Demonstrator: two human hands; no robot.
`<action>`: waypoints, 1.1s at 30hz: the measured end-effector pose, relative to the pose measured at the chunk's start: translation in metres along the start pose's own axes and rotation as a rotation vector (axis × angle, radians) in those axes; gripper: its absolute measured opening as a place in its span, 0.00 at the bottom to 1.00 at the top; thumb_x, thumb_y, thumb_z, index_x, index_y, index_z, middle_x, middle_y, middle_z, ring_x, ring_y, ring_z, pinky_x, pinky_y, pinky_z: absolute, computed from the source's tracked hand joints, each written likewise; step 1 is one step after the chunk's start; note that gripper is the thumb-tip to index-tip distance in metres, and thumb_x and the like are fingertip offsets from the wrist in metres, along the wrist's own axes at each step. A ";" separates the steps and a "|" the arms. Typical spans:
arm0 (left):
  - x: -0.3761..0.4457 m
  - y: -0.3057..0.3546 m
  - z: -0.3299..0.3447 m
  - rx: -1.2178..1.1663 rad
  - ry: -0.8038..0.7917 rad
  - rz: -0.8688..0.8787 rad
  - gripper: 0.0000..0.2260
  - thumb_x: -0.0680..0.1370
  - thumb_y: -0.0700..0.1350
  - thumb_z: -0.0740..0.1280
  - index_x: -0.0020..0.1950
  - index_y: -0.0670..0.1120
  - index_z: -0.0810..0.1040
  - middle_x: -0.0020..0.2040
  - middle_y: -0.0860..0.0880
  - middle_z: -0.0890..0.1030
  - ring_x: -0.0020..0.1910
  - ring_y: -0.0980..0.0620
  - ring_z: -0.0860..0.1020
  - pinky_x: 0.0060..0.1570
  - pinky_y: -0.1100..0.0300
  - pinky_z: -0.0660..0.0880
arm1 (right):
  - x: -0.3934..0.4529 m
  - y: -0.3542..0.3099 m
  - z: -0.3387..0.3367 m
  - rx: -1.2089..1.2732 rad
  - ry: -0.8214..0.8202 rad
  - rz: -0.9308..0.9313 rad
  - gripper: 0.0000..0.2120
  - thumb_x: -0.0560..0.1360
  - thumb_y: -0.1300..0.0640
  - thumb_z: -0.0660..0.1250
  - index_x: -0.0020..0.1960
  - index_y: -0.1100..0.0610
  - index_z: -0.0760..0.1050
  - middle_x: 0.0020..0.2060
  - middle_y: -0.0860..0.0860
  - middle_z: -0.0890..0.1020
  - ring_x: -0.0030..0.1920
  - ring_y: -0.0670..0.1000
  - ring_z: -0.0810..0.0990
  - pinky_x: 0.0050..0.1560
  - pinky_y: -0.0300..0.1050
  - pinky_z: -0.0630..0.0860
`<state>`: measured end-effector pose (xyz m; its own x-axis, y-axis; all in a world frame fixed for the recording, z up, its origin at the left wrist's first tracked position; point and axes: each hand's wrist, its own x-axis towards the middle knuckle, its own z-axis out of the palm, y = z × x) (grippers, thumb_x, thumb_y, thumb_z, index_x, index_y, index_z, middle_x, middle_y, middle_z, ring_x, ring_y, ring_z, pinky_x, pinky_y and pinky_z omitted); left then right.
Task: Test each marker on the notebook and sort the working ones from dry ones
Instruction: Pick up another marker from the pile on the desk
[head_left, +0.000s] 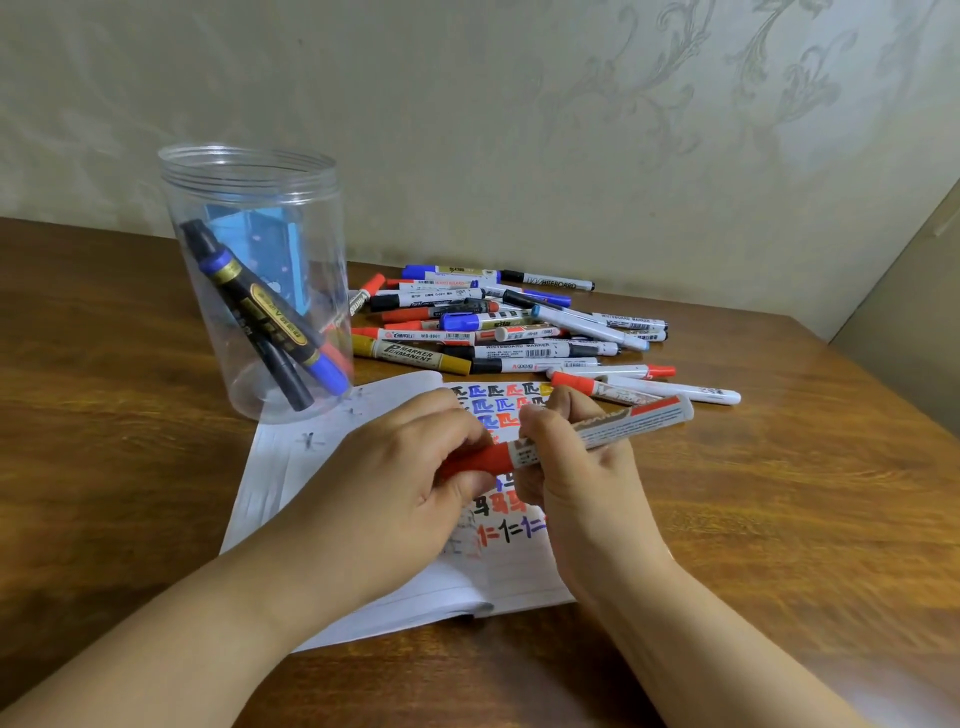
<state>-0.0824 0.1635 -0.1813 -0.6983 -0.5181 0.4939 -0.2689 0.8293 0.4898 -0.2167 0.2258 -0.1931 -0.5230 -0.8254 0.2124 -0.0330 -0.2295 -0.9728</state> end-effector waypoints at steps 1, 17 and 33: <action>0.001 -0.001 0.000 0.005 -0.010 -0.020 0.04 0.74 0.45 0.68 0.45 0.52 0.74 0.40 0.60 0.70 0.46 0.60 0.71 0.43 0.70 0.68 | 0.001 -0.001 0.001 -0.040 -0.006 0.003 0.17 0.72 0.54 0.66 0.28 0.50 0.64 0.23 0.45 0.65 0.26 0.46 0.63 0.33 0.45 0.61; 0.008 -0.028 -0.041 0.332 0.368 -0.182 0.06 0.72 0.49 0.69 0.44 0.47 0.76 0.37 0.51 0.79 0.34 0.47 0.78 0.30 0.60 0.68 | 0.033 -0.070 0.004 -0.155 0.160 -0.340 0.13 0.82 0.53 0.54 0.44 0.54 0.74 0.29 0.49 0.76 0.31 0.47 0.72 0.36 0.43 0.69; 0.008 -0.046 -0.049 0.256 0.244 -0.506 0.09 0.78 0.52 0.59 0.53 0.50 0.73 0.45 0.52 0.79 0.43 0.53 0.76 0.39 0.61 0.75 | 0.140 -0.091 0.129 -0.894 -0.143 -0.610 0.09 0.76 0.53 0.65 0.47 0.56 0.81 0.34 0.44 0.68 0.35 0.43 0.69 0.33 0.25 0.61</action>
<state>-0.0428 0.1113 -0.1645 -0.2787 -0.8682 0.4106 -0.6989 0.4766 0.5333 -0.1769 0.0648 -0.0629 -0.1068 -0.7651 0.6350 -0.8903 -0.2107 -0.4037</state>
